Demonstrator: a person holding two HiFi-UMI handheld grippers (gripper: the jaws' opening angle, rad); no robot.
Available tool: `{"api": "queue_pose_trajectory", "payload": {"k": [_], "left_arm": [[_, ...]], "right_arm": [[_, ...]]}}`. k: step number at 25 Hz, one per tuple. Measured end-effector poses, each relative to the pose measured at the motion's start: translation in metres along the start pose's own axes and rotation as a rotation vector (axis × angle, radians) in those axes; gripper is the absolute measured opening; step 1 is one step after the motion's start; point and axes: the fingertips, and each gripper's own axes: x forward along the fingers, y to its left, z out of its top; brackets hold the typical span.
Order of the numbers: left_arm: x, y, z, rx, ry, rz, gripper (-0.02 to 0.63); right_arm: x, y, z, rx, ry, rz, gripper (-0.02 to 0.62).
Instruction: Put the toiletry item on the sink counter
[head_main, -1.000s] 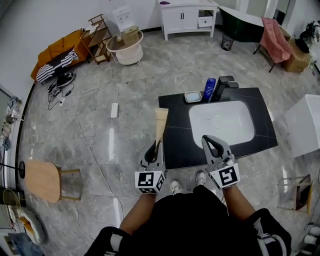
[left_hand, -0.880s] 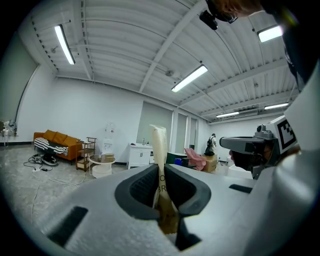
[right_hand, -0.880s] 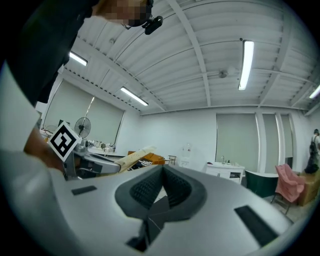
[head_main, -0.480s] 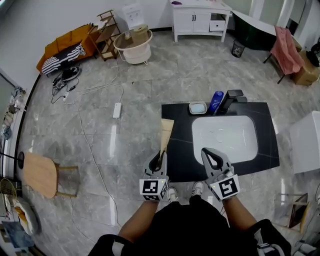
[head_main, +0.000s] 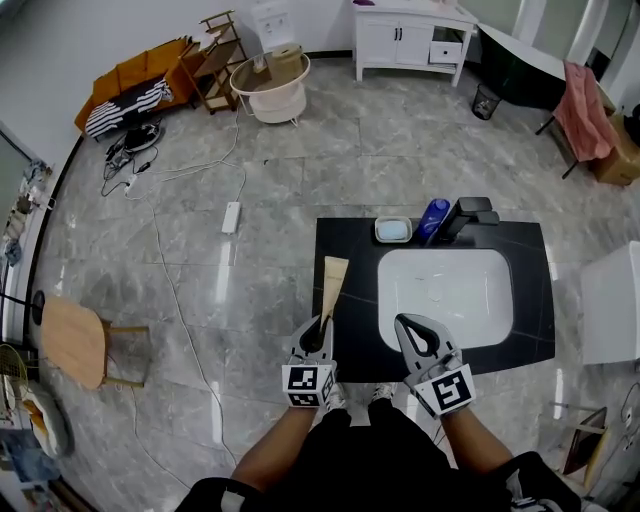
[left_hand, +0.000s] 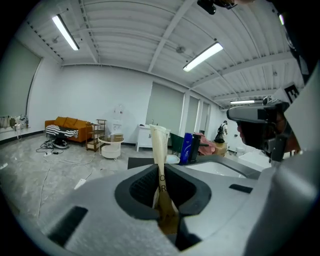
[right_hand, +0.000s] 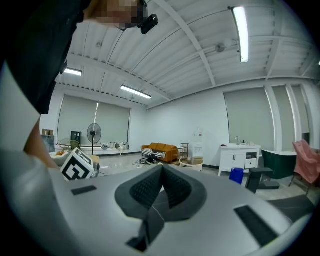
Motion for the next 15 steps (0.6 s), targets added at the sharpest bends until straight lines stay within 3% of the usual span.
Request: {"api": "queue_pose_trajectory", "payload": {"k": [15], "left_arm": [[0.065,0.015,-0.077,-0.011,0.234,0.114,0.046]], "right_arm": [[0.009,-0.035,-0.036,0.043,0.059,0.026,0.006]]}}
